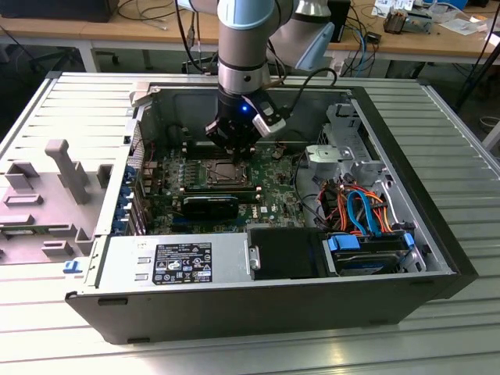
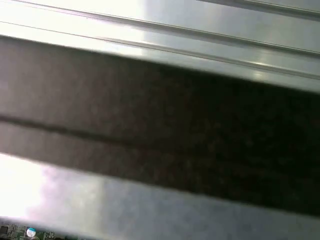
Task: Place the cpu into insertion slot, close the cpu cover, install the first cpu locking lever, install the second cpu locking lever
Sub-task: 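Install the first cpu locking lever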
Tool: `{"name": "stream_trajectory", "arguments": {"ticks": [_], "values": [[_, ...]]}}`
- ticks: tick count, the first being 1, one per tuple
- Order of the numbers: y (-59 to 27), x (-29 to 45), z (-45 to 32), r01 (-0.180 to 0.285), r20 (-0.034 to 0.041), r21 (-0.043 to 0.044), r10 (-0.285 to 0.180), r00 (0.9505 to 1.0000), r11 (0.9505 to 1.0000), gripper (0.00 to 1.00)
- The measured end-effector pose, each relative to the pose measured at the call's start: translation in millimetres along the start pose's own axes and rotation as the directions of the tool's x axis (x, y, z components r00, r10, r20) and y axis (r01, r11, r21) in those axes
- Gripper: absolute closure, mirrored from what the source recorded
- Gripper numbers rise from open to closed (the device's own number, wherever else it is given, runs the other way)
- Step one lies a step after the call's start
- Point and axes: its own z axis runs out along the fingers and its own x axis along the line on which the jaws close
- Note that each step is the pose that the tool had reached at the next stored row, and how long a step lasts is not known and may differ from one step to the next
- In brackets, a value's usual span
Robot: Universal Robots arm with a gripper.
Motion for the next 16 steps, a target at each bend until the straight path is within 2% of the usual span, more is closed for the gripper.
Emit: {"name": "stream_trajectory", "arguments": {"ticks": [8,10,13,16], "values": [[-0.4,-2.1,2.9,0.000,-0.0004,0.0025,0.000,1.0000,1.0000,0.89],[-0.3,-2.5,1.1,0.000,0.0008,0.0015,0.000,1.0000,1.0000,0.89],[-0.3,-2.3,-6.8,0.000,-0.0002,0.0020,0.000,1.0000,1.0000,0.89],[0.3,1.0,-8.3,0.000,0.0006,0.0022,0.000,1.0000,1.0000,0.89]]}}
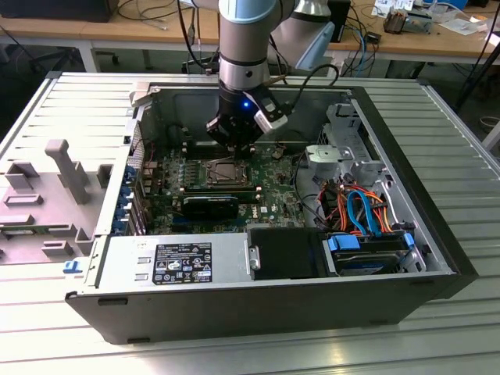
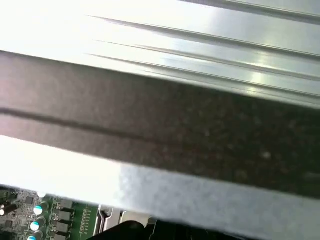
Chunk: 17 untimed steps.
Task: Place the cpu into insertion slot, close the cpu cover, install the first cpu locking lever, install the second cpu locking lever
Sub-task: 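Install the first cpu locking lever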
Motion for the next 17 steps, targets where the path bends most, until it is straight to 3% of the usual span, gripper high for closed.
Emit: {"name": "stream_trajectory", "arguments": {"ticks": [4,5,10,13,17], "values": [[3.1,15.9,0.2,0.000,0.0056,0.0002,0.000,1.0000,1.0000,0.89],[4.7,24.1,0.4,0.000,0.0081,0.0004,0.000,1.0000,1.0000,0.89],[9.4,48.2,0.8,0.000,0.0131,0.0010,0.000,0.9999,1.0000,0.89],[11.7,55.0,1.0,0.000,0.0138,0.0012,0.000,0.9999,1.0000,0.89],[15.0,52.8,4.3,0.009,0.0135,0.0014,-0.009,0.9999,1.0000,0.89]]}}
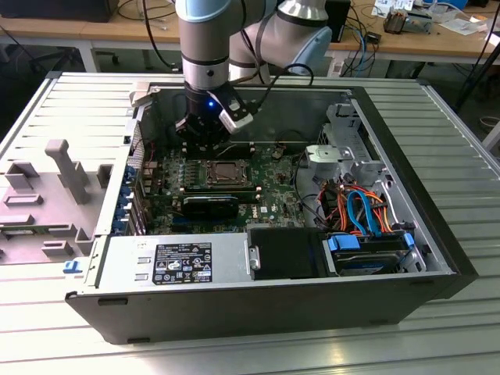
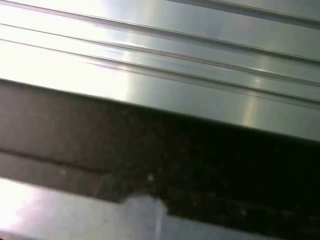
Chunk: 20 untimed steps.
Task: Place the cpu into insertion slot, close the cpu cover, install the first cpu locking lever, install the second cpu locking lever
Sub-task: 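Install the first cpu locking lever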
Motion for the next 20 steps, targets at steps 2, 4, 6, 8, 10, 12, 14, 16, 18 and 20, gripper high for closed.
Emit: {"name": "stream_trajectory", "arguments": {"ticks": [2,4,6,8,10,12,14,16,18,20], "values": [[-0.8,-3.7,0.9,0.001,0.0001,-0.0001,-0.001,1.0000,1.0000,0.89],[-1.1,-5.5,1.2,0.001,0.0001,0.0000,-0.001,1.0000,1.0000,0.89],[-1.5,-7.2,1.5,0.002,0.0001,0.0000,-0.002,1.0000,1.0000,0.89],[-2.3,-11.2,1.9,0.002,0.0001,0.0000,-0.002,1.0000,1.0000,0.89],[-2.9,-14.0,2.1,0.003,0.0000,0.0000,-0.003,1.0000,1.0000,0.89],[-3.3,-16.3,2.3,0.003,-0.0001,-0.0001,-0.003,1.0000,1.0000,0.89],[-3.8,-18.3,2.5,0.003,-0.0001,-0.0001,-0.003,1.0000,1.0000,0.89],[-4.2,-20.6,2.6,0.004,-0.0002,-0.0001,-0.004,1.0000,1.0000,0.89],[-5.1,-24.8,2.9,0.004,-0.0004,-0.0002,-0.004,1.0000,1.0000,0.89],[-5.7,-27.7,3.1,0.004,-0.0007,-0.0002,-0.004,1.0000,1.0000,0.89]]}}
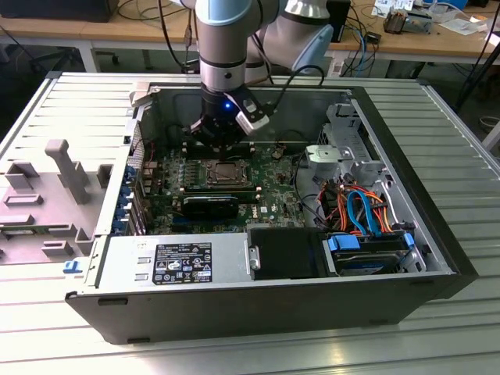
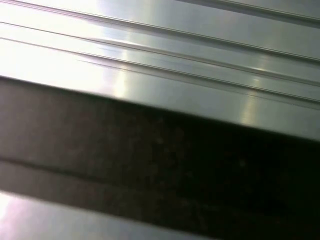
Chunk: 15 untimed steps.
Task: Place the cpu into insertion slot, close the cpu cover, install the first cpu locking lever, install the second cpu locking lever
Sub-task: 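Install the first cpu locking lever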
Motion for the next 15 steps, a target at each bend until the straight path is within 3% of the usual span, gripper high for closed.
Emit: {"name": "stream_trajectory", "arguments": {"ticks": [15], "values": [[-3.5,-16.9,0.8,0.001,-0.0013,-0.0002,-0.001,1.0000,1.0000,0.89]]}}
